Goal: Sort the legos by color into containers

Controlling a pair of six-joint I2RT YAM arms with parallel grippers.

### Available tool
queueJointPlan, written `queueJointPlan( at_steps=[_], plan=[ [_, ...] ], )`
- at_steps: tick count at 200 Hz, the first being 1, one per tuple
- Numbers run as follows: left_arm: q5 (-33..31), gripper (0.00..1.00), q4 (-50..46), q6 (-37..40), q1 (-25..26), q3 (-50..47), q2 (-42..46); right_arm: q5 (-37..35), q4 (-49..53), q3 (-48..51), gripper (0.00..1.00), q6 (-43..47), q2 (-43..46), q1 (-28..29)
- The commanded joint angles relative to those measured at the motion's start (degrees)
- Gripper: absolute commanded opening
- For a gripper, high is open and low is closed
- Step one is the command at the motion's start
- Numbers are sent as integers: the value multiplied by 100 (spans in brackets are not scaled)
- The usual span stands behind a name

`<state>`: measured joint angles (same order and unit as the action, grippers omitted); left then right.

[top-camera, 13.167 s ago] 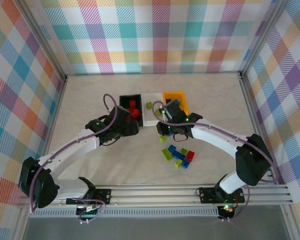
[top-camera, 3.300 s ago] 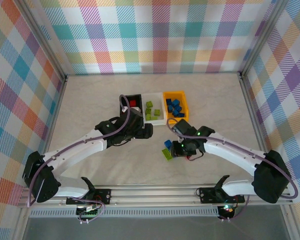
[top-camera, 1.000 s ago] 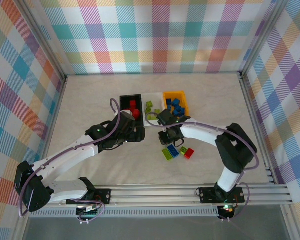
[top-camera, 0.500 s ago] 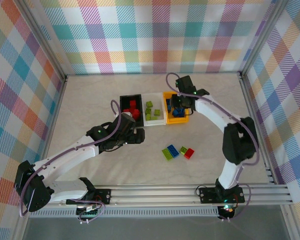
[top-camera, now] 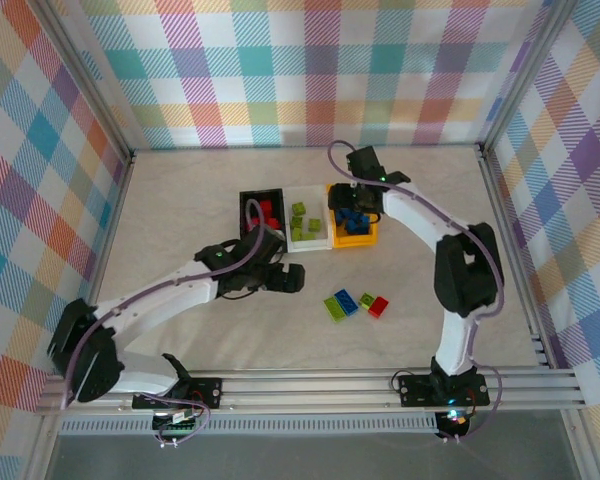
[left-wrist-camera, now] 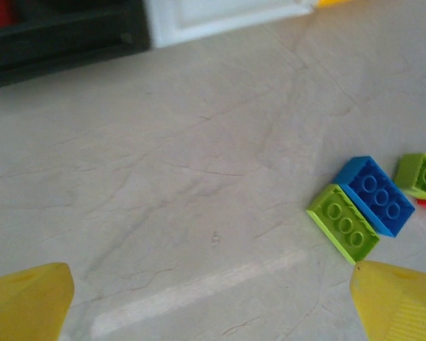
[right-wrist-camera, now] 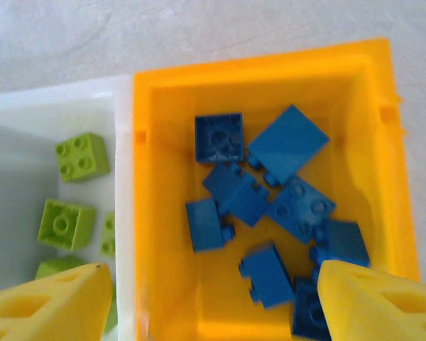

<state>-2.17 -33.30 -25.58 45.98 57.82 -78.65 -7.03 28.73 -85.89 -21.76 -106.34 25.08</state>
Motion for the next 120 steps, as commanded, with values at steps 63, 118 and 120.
queueJointPlan(
  at_steps=[63, 118, 120],
  plan=[
    [461, 100, -248, 2115, 1349, 1976, -2600, 525, -821, 2437, 79, -574, 1885, -464],
    [82, 100, -706, 2538, 1520, 2948, -3772, 587, -893, 2765, 79, -535, 2247, -666],
    [65, 100, -705, 2540, 1520, 2961, -3796, 588, -890, 2769, 79, -532, 2256, -674]
  ],
)
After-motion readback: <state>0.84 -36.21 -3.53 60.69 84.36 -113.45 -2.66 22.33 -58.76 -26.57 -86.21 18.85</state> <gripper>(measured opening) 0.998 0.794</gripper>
